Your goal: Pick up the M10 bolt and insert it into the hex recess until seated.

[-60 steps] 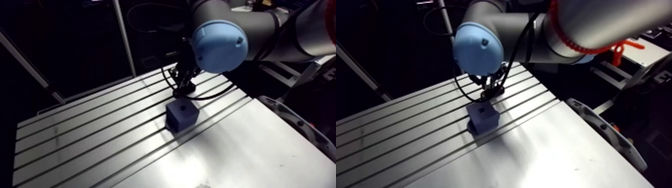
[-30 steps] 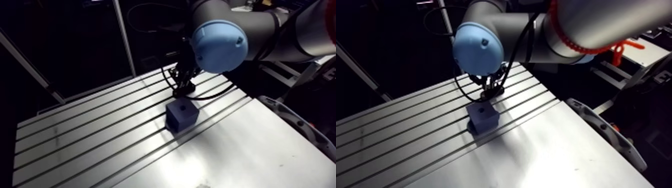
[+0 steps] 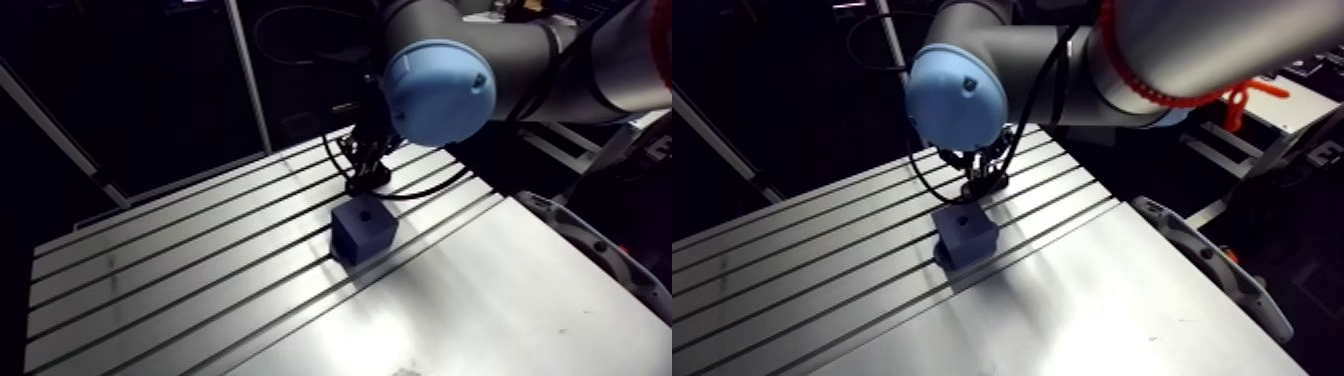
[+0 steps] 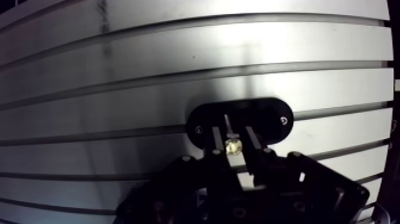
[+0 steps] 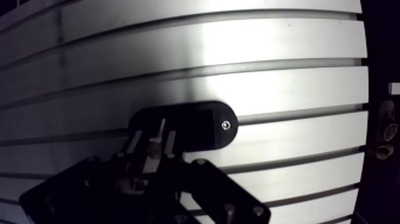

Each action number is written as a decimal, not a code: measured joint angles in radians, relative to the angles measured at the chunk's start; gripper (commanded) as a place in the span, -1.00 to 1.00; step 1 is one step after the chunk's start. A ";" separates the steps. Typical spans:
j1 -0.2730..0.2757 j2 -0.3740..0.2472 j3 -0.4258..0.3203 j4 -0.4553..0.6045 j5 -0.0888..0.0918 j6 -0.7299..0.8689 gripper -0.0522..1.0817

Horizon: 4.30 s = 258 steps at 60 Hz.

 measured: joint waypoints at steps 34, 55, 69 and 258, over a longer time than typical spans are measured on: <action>0.001 -0.009 -0.004 0.001 0.003 -0.001 0.42; 0.000 -0.024 -0.009 0.004 0.004 -0.003 0.45; 0.003 -0.054 -0.027 0.019 0.006 -0.006 0.45; 0.117 -0.256 -0.039 0.490 -0.130 -0.014 0.85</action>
